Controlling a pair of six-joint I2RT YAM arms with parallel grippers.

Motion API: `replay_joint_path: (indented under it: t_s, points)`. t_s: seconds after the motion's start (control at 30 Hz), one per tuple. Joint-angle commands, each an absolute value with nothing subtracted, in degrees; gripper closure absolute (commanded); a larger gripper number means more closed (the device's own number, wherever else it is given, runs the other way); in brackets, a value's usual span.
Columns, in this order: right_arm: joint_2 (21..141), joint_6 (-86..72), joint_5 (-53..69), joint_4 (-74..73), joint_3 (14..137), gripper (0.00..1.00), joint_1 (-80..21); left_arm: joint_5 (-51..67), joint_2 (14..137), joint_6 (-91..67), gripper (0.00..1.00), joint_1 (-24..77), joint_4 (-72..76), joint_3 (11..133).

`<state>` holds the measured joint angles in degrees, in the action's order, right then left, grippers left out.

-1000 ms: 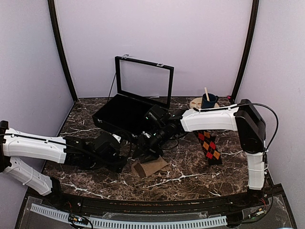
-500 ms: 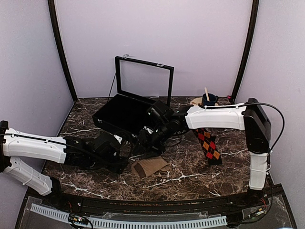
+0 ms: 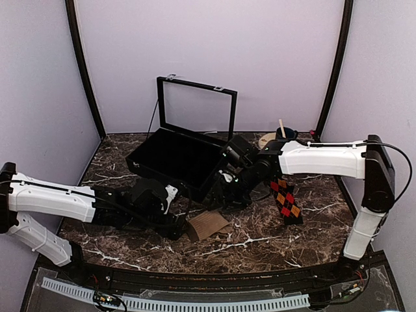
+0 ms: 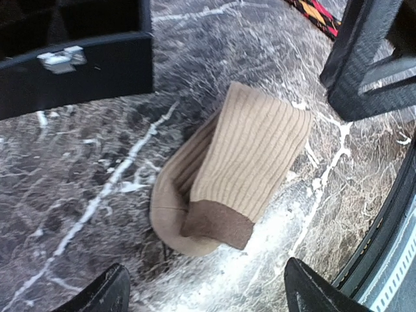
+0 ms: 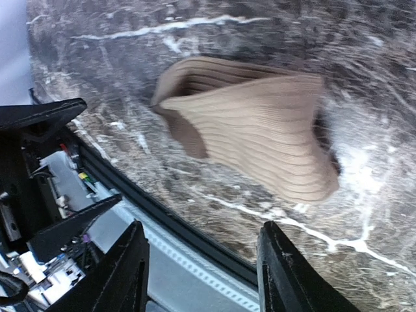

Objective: Roll the socks
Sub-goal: Adjust the sock at the center of the board.

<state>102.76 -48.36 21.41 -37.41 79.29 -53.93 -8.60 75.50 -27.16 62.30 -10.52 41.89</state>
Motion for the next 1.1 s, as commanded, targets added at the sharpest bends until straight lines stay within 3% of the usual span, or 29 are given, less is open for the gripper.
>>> replay_joint_path:
  t_s: [0.0, 0.3, 0.7, 1.07]
  points:
    - [99.2, -44.9, 13.9, -39.6, 76.2, 0.48, -53.6, -4.7, 79.4, -25.3, 0.16, 61.0, -8.6, 44.1]
    - [96.6, -42.4, 9.3, -39.4, 71.9, 0.48, -53.5, -0.3, 86.8, -22.2, 0.20, 56.2, -6.7, 48.3]
    - [96.3, -40.5, 9.3, -39.2, 71.7, 0.48, -52.7, 3.7, 91.1, -21.6, 0.41, 55.1, -6.8, 50.9]
    - [96.3, -39.4, 10.2, -39.1, 71.4, 0.48, -52.6, 5.0, 93.0, -22.3, 0.47, 55.0, -6.6, 49.9]
